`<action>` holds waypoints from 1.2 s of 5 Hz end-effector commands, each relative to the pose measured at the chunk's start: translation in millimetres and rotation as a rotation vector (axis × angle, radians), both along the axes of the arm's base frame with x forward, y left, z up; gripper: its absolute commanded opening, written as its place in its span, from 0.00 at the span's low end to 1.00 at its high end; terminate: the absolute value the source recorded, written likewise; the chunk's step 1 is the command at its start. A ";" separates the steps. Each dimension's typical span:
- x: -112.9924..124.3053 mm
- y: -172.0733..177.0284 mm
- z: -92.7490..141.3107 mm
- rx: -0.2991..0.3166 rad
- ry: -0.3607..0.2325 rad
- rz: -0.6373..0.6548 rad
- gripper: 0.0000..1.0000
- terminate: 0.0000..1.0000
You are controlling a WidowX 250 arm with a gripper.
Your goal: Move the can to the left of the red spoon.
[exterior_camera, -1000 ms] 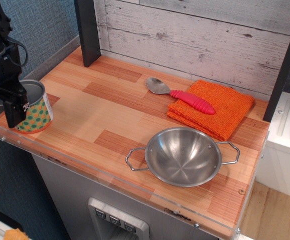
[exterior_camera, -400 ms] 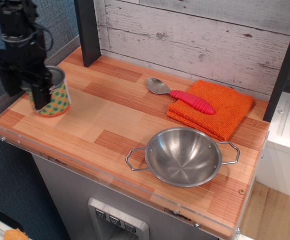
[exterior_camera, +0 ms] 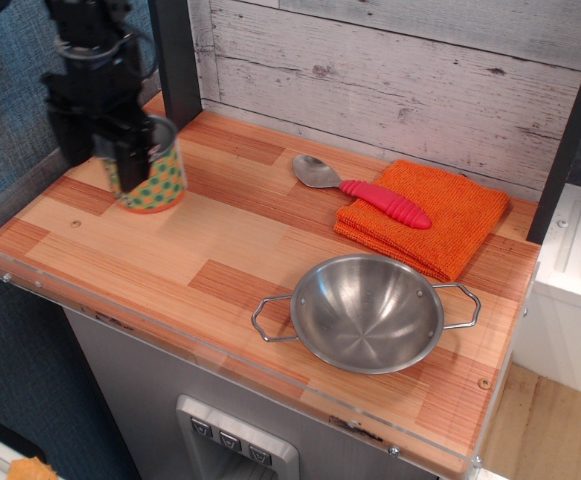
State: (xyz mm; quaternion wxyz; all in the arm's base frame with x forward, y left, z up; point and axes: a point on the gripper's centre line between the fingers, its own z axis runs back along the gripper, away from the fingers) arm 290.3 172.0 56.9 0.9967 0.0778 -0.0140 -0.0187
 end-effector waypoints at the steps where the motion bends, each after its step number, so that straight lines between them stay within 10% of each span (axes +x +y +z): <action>1: 42.8 -0.6 9.9 -0.018 -0.080 -0.011 1.00 0.00; 4: 66.8 -13.0 18.6 -0.035 -0.128 -0.054 1.00 0.00; 6: 37.7 -19.3 30.1 0.026 -0.119 -0.020 1.00 0.00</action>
